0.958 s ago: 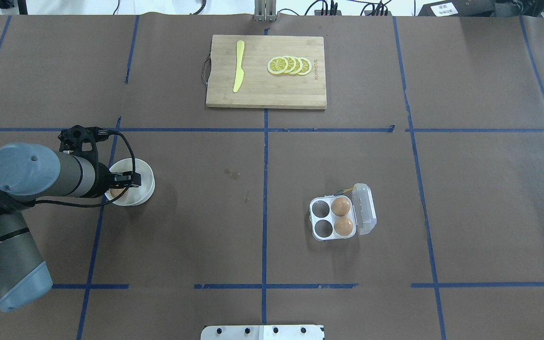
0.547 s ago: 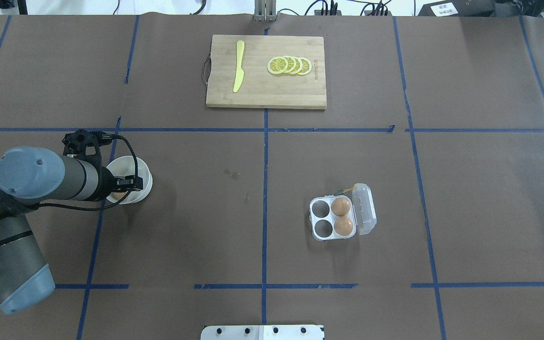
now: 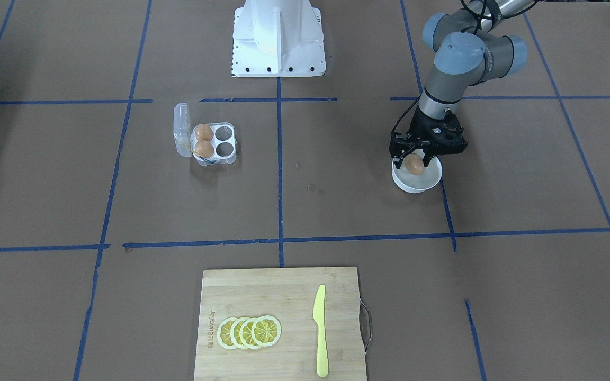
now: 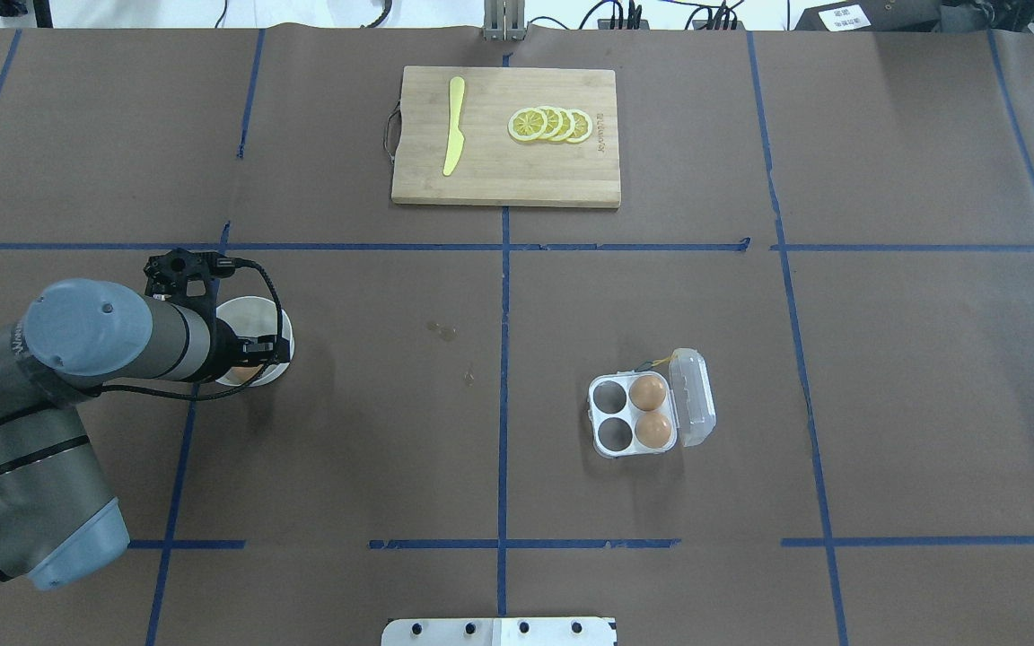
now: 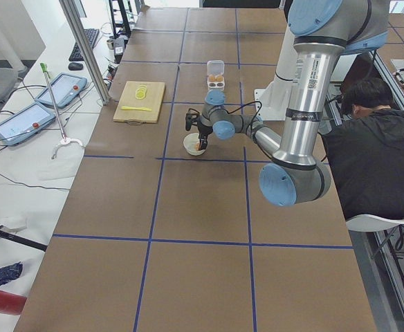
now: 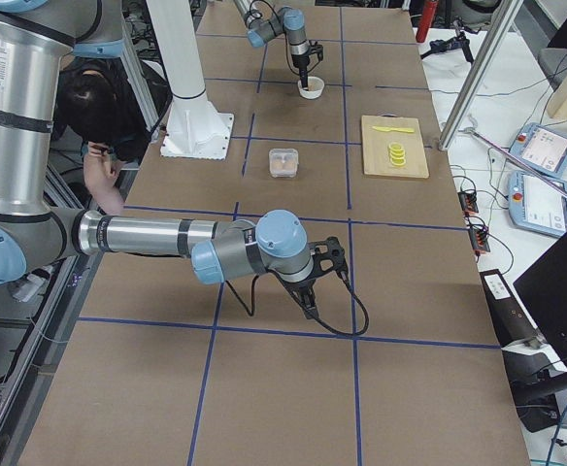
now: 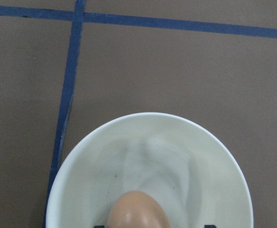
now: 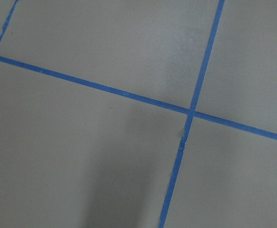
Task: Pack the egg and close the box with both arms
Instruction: 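Lower the left gripper into the bowl and close it on the egg, then lift the egg with the left gripper and carry it to the carton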
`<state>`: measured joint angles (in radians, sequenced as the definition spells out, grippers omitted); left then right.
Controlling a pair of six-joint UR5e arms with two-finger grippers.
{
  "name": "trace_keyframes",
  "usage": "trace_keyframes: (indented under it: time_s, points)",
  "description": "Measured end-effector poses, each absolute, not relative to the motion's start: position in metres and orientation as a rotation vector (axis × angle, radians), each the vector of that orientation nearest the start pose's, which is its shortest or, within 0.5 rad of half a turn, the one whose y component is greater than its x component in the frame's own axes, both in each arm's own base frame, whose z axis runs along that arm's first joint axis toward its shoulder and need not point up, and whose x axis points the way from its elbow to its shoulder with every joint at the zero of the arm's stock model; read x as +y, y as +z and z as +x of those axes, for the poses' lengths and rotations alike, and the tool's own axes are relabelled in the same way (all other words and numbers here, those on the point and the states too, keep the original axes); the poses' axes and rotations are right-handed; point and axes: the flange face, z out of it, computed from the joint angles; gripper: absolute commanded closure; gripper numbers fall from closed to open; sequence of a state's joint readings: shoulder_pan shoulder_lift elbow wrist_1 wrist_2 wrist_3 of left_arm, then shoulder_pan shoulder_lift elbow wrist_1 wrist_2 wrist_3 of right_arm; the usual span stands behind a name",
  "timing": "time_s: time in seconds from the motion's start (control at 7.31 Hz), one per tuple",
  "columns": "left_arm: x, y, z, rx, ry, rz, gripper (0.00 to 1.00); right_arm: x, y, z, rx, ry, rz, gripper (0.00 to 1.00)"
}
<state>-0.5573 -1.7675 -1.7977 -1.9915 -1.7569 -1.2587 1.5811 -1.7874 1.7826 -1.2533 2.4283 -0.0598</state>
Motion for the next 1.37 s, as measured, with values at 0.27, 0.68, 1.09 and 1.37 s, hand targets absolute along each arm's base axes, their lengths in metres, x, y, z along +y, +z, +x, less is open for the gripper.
trace_keyframes:
  time_s: [0.27, 0.68, 1.09, 1.37]
  points:
    - [-0.4062, 0.4093, 0.4352, 0.834, -0.133, 0.202, 0.24, -0.4151, 0.6109, 0.0622, -0.84, -0.18, 0.323, 0.0]
    - [-0.4062, 0.4093, 0.4353, 0.833, -0.126, 0.205, 0.55, -0.4154, 0.6108, 0.0619, -0.839, -0.181, 0.323, 0.0]
    - [-0.4064, 0.4082, 0.4336, 0.836, -0.127, 0.208, 0.94, -0.4153, 0.6108, 0.0621, -0.839, -0.181, 0.323, 0.0]
    - [-0.4074, 0.4043, 0.4295, 0.843, -0.131, 0.214, 1.0, -0.4156, 0.6106, 0.062, -0.839, -0.181, 0.323, 0.0]
